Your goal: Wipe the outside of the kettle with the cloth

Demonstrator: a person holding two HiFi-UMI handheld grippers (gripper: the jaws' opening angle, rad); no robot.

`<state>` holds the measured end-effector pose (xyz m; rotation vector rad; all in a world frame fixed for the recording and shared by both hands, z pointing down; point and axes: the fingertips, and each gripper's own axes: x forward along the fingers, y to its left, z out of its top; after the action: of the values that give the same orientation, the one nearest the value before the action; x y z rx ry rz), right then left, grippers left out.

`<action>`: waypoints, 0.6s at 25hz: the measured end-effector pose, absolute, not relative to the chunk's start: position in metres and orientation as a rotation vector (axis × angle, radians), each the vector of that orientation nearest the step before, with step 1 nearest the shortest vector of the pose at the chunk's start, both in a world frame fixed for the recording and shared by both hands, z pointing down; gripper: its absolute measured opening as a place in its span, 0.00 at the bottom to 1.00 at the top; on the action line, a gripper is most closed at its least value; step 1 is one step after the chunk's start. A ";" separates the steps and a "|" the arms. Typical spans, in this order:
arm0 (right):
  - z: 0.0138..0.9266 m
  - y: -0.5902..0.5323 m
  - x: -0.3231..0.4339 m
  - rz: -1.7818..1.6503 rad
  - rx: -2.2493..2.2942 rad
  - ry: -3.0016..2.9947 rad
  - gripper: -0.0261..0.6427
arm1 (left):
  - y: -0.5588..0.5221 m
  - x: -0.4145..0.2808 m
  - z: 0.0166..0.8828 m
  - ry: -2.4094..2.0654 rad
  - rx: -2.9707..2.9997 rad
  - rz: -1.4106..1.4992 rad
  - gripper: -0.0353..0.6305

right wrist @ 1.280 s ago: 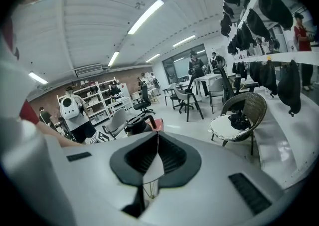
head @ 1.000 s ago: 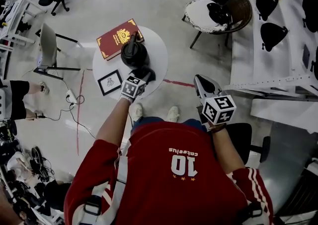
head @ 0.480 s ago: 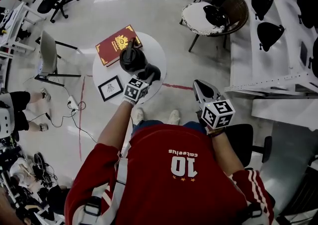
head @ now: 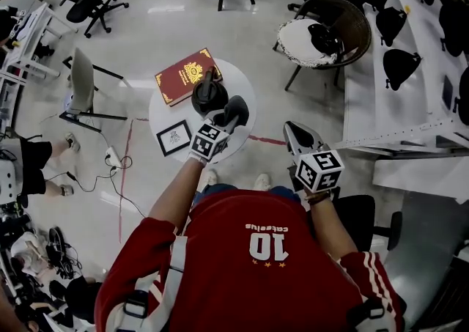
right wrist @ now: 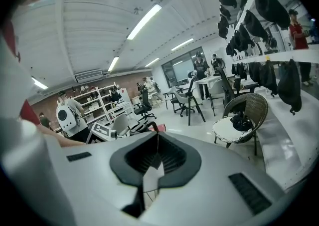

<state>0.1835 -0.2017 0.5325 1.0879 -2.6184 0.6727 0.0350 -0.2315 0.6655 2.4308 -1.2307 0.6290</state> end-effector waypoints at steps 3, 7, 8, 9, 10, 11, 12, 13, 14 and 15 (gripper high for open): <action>0.526 -0.202 0.173 0.667 1.096 -2.623 0.06 | -0.220 0.038 0.644 -1.204 2.482 0.614 0.12; 0.515 -0.202 0.154 0.656 1.108 -2.633 0.06 | -0.204 0.038 0.611 -1.161 2.560 0.604 0.12; 0.511 -0.204 0.149 0.646 1.110 -2.640 0.06 | -0.201 0.036 0.601 -1.158 2.577 0.592 0.12; 0.507 -0.206 0.144 0.636 1.112 -2.646 0.06 | -0.198 0.034 0.591 -1.156 2.591 0.579 0.12; 0.503 -0.206 0.140 0.627 1.114 -2.651 0.06 | -0.195 0.031 0.582 -1.156 2.605 0.568 0.12; 0.499 -0.207 0.135 0.618 1.118 -2.657 0.06 | -0.191 0.027 0.573 -1.158 2.615 0.558 0.12; 0.494 -0.207 0.132 0.612 1.125 -2.667 0.06 | -0.187 0.023 0.564 -1.164 2.622 0.547 0.12; 0.488 -0.207 0.129 0.608 1.134 -2.680 0.06 | -0.184 0.018 0.555 -1.171 2.627 0.535 0.12; 0.481 -0.207 0.126 0.607 1.145 -2.696 0.06 | -0.181 0.012 0.546 -1.180 2.629 0.519 0.12; 0.474 -0.206 0.124 0.601 1.155 -2.711 0.06 | -0.178 0.006 0.537 -1.191 2.631 0.501 0.12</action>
<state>0.1241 -0.2063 0.4740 1.1552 -2.7114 0.6012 0.0056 -0.1777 0.5369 2.6315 -1.1909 0.5011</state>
